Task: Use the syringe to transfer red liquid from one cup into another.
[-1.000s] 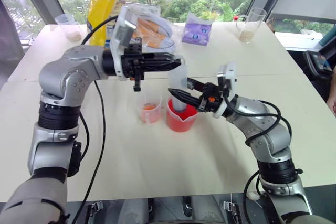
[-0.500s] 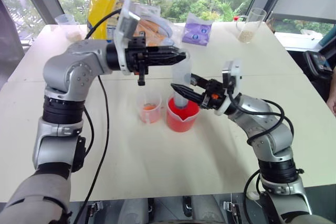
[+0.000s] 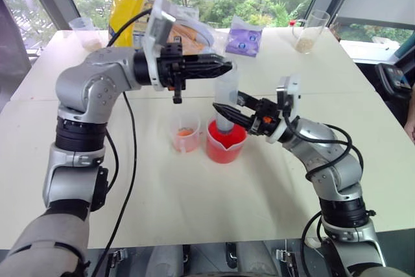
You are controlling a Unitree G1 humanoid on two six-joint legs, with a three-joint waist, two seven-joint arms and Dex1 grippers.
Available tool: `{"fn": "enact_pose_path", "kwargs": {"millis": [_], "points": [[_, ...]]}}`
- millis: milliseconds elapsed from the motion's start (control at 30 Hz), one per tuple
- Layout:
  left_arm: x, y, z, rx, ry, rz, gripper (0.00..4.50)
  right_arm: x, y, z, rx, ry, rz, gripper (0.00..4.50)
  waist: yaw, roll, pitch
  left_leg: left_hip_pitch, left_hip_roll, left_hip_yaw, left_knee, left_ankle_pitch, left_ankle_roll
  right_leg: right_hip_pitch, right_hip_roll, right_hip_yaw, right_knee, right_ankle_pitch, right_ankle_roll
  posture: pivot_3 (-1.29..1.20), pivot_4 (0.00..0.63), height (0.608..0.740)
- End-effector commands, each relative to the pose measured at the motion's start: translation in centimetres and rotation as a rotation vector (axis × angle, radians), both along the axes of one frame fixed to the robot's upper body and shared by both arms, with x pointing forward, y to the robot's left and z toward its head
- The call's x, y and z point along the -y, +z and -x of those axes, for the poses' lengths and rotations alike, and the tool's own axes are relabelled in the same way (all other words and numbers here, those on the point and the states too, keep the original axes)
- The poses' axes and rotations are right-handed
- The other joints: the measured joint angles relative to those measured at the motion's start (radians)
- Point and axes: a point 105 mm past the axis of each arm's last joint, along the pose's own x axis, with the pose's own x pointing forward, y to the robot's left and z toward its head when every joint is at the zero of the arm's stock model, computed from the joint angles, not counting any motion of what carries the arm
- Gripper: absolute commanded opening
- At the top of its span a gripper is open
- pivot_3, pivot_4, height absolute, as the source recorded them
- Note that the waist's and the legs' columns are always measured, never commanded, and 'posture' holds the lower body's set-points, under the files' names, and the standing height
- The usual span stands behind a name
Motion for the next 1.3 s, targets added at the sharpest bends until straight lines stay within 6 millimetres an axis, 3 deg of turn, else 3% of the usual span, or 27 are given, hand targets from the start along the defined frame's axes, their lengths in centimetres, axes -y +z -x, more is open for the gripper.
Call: {"fn": "enact_pose_path", "kwargs": {"millis": [33,700,833,933,967,1200,1300], "points": [[-0.7,4.2,0.5,0.155,0.034,0.088,0.10,-0.6,-1.4,0.7,-0.045,0.049,0.033,1.41,0.000,0.000,0.000,0.000,0.000,0.000,0.000,0.000,0.000,0.000,0.000,0.000,0.000,0.000,0.000,0.00,0.150,0.740],[-0.7,4.2,0.4,0.160,0.039,0.088,0.10,-0.6,-1.3,0.9,-0.043,0.049,0.033,1.41,0.000,0.000,0.000,0.000,0.000,0.000,0.000,0.000,0.000,0.000,0.000,0.000,0.000,0.000,0.000,0.00,0.150,0.740],[-0.7,3.9,0.5,0.143,0.032,0.085,0.10,-0.6,-0.7,0.8,-0.016,0.046,0.027,1.41,0.000,0.000,0.000,0.000,0.000,0.000,0.000,0.000,0.000,0.000,0.000,0.000,0.000,0.000,0.000,0.00,0.150,0.740],[-0.5,3.2,0.9,0.094,0.003,0.071,0.10,-0.3,1.2,0.4,0.034,0.030,0.007,1.41,-0.001,0.000,0.000,0.000,0.000,0.000,0.000,0.000,0.000,0.000,0.000,0.000,0.000,0.000,0.000,0.00,0.150,0.740],[-0.5,3.0,1.0,0.081,-0.004,0.069,0.87,-0.2,1.7,0.4,0.047,0.028,0.001,1.41,-0.002,0.000,0.000,0.000,0.000,0.000,0.000,0.000,0.000,0.000,0.000,0.000,0.000,0.000,0.000,0.00,0.150,0.740],[-0.8,1.8,1.0,0.073,0.014,0.038,4.17,-0.2,3.3,0.7,0.077,0.036,-0.012,1.41,0.000,0.000,0.000,0.001,0.000,0.000,0.000,0.000,0.000,0.001,0.000,0.000,0.000,0.000,0.000,0.00,0.150,0.740],[-1.8,2.0,1.1,0.065,0.033,0.056,4.17,-0.2,3.7,0.8,0.078,0.039,-0.020,1.41,-0.001,0.000,0.000,0.002,0.000,0.000,0.000,0.000,0.000,0.001,0.000,0.000,0.000,0.000,0.000,0.00,0.150,0.740]]}}
